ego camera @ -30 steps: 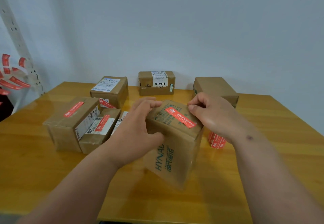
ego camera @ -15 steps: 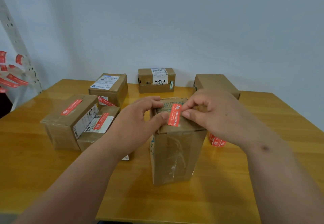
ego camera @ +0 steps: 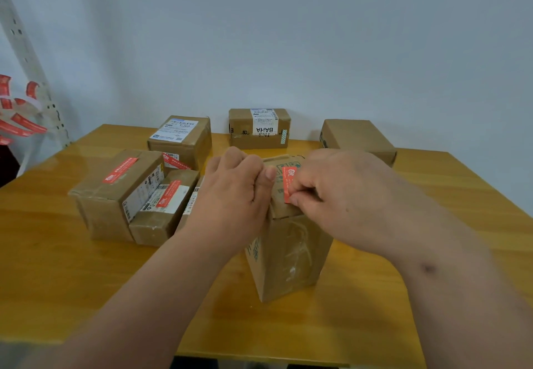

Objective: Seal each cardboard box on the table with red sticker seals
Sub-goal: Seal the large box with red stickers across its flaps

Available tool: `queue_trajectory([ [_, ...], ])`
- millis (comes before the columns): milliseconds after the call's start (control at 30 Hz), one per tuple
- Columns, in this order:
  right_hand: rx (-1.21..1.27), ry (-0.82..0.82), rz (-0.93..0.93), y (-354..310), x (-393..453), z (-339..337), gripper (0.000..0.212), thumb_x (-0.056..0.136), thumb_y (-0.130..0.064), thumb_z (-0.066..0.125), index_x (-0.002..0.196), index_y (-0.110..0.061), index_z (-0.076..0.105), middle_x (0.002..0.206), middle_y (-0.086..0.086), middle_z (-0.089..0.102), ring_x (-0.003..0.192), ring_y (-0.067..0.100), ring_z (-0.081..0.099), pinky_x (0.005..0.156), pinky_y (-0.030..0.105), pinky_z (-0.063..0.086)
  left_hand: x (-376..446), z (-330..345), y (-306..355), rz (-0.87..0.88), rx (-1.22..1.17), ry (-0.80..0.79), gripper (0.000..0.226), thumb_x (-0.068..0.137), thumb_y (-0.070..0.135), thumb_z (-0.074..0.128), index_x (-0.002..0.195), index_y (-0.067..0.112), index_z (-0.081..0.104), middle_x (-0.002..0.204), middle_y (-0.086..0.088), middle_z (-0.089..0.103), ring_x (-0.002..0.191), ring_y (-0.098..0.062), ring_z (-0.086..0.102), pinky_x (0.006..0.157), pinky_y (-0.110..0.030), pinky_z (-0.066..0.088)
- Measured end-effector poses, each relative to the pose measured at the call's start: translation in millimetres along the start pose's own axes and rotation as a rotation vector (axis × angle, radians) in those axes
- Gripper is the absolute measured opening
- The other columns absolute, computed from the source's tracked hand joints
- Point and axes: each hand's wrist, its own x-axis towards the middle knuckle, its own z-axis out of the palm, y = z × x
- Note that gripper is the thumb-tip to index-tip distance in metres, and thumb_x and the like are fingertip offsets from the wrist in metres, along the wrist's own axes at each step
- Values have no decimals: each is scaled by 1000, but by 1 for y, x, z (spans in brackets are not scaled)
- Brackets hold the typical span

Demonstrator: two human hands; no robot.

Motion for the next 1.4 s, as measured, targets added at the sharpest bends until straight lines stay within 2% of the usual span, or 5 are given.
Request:
queue_trajectory([
  [167,-93,-38,-19,-4,2,0,32,97,-36,40,81,-25,66,83,-6,58,76,16,58,69,38,52,0,-1,1,-14,10,0,29,101,42,27,83,26,44,97,6,41,94,-18,34,79,-28,25],
  [567,-229,-97,-118,-12,14,-5,33,99,-28,39,67,-23,49,77,-4,54,69,18,54,61,37,48,2,-1,3,-43,44,-56,27,96,41,26,86,25,46,97,8,37,95,-13,29,77,-22,20],
  [733,-303,-84,-151,-18,15,-1,26,93,-17,44,68,-23,43,76,-5,49,61,15,47,49,31,37,2,-3,3,-38,56,-68,34,90,46,19,86,25,45,95,7,37,95,-15,32,76,-23,20],
  [900,-289,-67,-119,-21,12,-2,32,94,-23,40,63,-23,31,72,-5,43,55,10,36,45,27,28,1,-4,3,-35,62,-67,33,90,46,19,86,26,45,95,7,36,94,-15,32,76,-23,20],
  [1400,-76,-10,-2,-1,11,-4,24,89,-24,45,69,-15,56,67,-1,56,61,15,52,52,29,37,1,-3,2,-44,19,-48,25,99,41,30,85,26,44,96,8,36,95,-14,30,76,-22,21],
])
